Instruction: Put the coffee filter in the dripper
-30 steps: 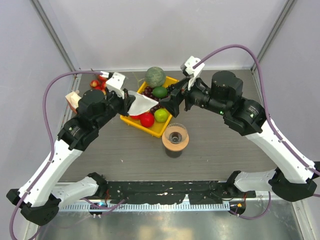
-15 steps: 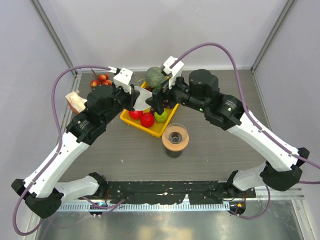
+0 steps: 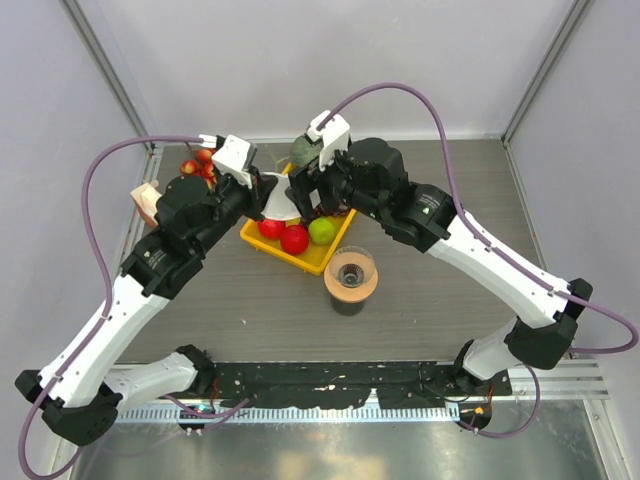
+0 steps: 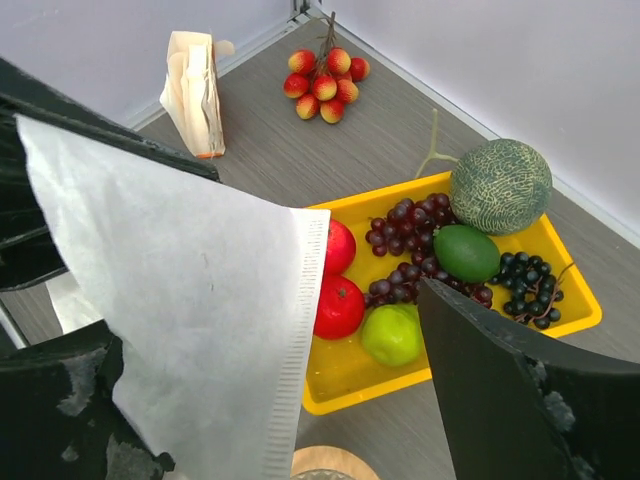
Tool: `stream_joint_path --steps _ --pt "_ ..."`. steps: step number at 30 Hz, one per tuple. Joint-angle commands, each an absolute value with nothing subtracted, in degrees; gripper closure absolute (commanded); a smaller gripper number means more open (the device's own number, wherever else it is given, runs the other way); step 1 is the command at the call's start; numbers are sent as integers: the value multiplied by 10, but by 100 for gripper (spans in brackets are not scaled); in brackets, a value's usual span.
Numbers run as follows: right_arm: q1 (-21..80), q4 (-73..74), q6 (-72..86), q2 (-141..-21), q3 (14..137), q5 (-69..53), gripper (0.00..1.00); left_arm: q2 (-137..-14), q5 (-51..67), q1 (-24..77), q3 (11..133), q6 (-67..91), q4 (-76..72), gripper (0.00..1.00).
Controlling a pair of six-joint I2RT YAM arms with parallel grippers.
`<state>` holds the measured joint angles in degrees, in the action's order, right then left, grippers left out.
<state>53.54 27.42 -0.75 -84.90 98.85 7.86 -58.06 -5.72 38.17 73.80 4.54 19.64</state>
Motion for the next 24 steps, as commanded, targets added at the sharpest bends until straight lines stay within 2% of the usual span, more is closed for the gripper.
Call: stream_joint_path --steps 1,5,6,9,12,16,17,18,20,22,24 --pt "537 242 19 -847 1022 106 16 -566 -47 383 730 63 144 100" --pt "537 239 17 -847 1027 107 36 -565 -51 384 730 69 142 100" --pt "537 239 13 -847 1025 106 38 -565 -50 384 729 70 143 100" --pt "537 238 12 -846 1024 110 57 -565 -52 383 729 76 144 100" --pt "537 239 14 -848 1025 113 61 -568 -54 383 729 79 144 100" --pt "537 239 15 -850 1027 114 73 -569 -55 384 729 80 142 100" --pt "537 240 15 -850 1027 113 79 -569 -55 383 729 82 142 100" --pt "537 240 16 -852 1028 110 81 -570 -55 383 730 83 143 96" --pt "537 240 14 -853 1033 105 93 -571 -60 383 730 94 148 82" --pt "537 240 13 -855 1035 106 95 -575 -67 383 731 107 157 62" --pt "537 239 14 -856 1035 109 95 -579 -78 384 730 119 167 54"
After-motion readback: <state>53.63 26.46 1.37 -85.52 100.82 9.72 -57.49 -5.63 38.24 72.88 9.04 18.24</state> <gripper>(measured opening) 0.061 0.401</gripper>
